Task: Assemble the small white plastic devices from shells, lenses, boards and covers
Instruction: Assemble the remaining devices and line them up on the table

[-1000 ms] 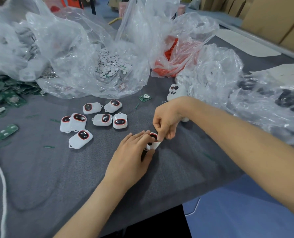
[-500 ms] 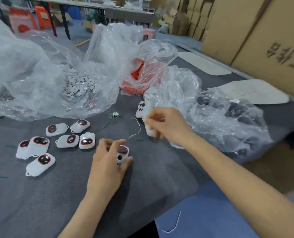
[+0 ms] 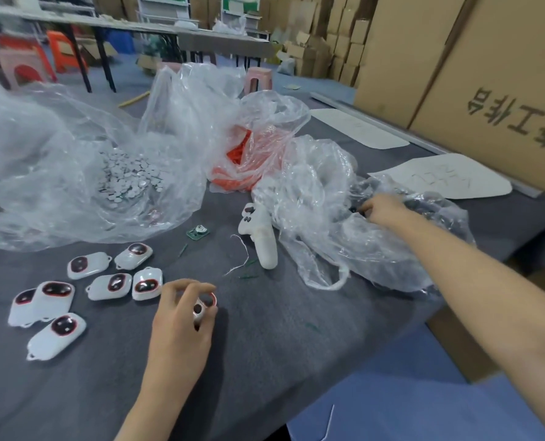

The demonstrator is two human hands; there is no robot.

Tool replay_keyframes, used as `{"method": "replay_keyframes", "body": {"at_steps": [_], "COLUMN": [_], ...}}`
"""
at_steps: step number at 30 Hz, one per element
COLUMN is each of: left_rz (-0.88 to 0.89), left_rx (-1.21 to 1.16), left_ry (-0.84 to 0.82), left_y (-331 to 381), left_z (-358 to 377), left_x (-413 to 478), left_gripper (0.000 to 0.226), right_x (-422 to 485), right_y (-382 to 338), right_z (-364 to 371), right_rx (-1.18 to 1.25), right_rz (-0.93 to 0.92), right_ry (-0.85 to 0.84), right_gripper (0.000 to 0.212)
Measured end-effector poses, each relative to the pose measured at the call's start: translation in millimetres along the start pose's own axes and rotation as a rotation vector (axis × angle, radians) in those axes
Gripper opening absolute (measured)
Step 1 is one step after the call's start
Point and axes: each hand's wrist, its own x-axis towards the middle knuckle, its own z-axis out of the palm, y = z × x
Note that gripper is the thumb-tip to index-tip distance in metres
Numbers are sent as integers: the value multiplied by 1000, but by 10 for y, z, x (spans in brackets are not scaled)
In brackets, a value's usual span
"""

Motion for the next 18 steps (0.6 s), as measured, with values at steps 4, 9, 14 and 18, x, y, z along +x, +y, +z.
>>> {"method": "replay_keyframes", "body": {"at_steps": [4, 9, 14, 18], "left_rz": [6, 19, 16, -31], "left_rx": [0, -9, -43, -98], "left_ry": [-8, -13, -3, -8], "left_y": [-16, -38, -21, 22], "left_z": [12, 10, -15, -35], "left_x": [1, -1, -2, 11], "left_gripper": [29, 36, 33, 38], "right_x": [116, 180, -37, -572], "right_y": [-104, -219, -321, -837], "right_z": [-34, 29, -288, -452], "right_rx": [-87, -42, 110, 916], "right_rz": [-62, -44, 111, -226], "right_ry": [13, 120, 504, 541], "right_gripper": [23, 22, 23, 12]}}
